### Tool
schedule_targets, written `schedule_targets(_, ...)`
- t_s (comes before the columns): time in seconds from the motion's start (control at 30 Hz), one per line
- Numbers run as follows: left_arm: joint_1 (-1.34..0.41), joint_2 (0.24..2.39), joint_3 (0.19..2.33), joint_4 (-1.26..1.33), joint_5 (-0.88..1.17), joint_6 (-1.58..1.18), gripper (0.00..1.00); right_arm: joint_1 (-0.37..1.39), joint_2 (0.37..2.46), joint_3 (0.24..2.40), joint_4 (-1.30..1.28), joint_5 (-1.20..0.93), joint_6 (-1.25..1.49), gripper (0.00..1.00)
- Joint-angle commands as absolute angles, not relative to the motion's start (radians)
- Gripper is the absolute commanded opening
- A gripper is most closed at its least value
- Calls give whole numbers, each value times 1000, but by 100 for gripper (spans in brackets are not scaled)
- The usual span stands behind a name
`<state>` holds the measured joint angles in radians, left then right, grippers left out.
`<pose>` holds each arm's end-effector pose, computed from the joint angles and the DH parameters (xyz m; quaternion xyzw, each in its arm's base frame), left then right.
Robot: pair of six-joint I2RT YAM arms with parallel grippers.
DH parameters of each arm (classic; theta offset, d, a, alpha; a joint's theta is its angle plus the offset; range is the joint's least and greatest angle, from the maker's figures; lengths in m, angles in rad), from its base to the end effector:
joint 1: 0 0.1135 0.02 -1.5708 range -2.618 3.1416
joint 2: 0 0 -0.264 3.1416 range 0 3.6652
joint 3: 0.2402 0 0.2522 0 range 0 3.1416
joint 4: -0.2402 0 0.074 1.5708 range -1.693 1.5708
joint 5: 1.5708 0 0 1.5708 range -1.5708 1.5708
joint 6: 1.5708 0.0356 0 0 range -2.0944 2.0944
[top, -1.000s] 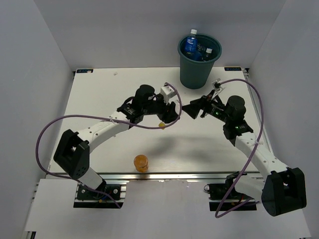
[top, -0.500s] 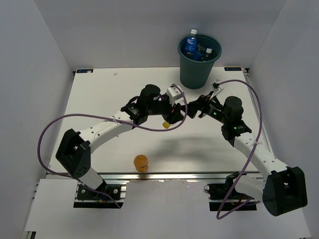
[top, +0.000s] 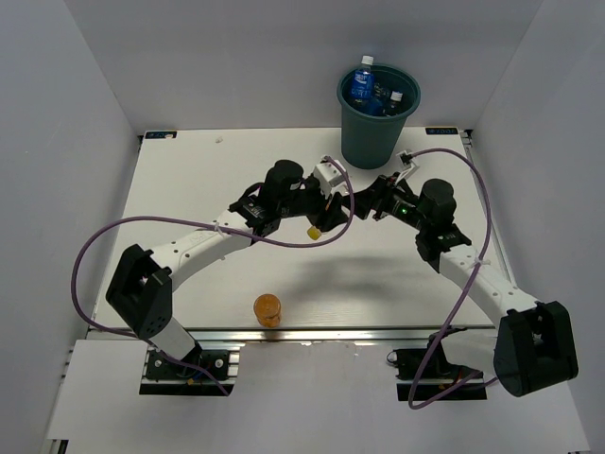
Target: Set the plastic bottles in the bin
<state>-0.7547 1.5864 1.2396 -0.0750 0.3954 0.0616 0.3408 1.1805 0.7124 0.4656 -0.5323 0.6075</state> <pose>0.2619 -0.2651 0.3069 0.4247 0.7131 -0.3361 0.4451 0.2483 0.1072 0.3004 -0.0933 0.7017 0.4768 0.5212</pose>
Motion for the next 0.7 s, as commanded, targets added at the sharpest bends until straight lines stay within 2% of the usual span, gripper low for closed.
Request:
schedule_targets(0.0,-762,1552,1270,51,396,58,34,344,1209,747,485,-555,635,75)
schedule_targets(0.1,-762,1560,1275,71,397,60,34,344,1223,762,495,-568,647,72)
schedule_targets(0.13,-762,1563,1279,72,397,61,34,345,1224,764,500,-568,649,67)
schedule_targets(0.17,-761,1568,1281,72,397,61,34,345,1226,767,503,-561,652,53)
schedule_targets(0.23,-762,1569,1282,78,388,58,35,344,1230,773,514,-557,652,41)
schedule_targets(0.27,-761,1571,1281,81,385,58,45,345,1232,775,515,-554,649,30)
schedule_targets(0.33,-762,1565,1278,84,368,64,64,345,1233,782,515,-542,643,23)
schedule_targets(0.37,-761,1563,1270,84,359,67,78,345,1232,787,506,-525,637,19)
schedule_targets(0.43,-762,1559,1267,68,324,86,95,345,1232,796,489,-497,621,17)
schedule_targets(0.47,-762,1559,1266,60,313,89,98,344,1232,810,465,-468,612,17)
schedule_targets(0.67,-761,1545,1233,35,177,114,98,339,1246,853,400,-382,560,17)
